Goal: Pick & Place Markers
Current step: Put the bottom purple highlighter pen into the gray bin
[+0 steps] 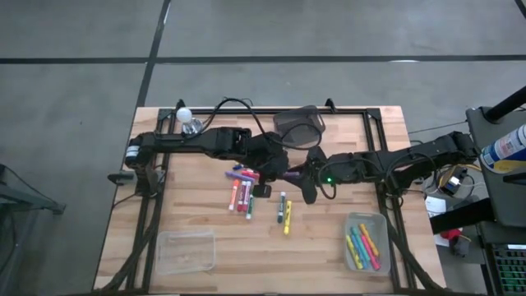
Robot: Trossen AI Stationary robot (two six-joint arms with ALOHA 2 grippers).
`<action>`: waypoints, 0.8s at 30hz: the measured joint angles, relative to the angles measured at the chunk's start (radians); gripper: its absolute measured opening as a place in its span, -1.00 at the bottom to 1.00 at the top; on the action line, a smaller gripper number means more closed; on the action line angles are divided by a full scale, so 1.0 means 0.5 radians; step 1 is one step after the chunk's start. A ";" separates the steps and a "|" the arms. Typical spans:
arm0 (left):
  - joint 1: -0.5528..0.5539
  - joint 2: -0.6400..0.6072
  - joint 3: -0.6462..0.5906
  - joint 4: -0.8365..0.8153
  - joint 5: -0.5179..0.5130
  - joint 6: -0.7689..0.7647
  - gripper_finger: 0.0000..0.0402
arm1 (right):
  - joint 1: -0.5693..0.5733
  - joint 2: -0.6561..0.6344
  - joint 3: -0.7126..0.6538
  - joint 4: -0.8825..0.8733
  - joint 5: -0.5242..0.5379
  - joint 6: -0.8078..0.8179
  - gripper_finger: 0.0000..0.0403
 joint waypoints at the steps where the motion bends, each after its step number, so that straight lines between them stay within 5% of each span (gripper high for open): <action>1: 0.000 0.000 0.000 0.000 0.000 0.000 -0.78 | 0.000 0.002 0.000 -0.004 -0.001 0.000 -0.23; 14: 0.003 0.000 0.000 -0.013 -0.001 -0.025 -0.74 | -0.002 0.010 -0.003 -0.027 -0.005 -0.036 -0.68; 24: 0.000 -0.002 0.000 -0.022 -0.091 -0.066 -0.67 | -0.003 0.008 -0.003 -0.030 -0.045 -0.028 -0.70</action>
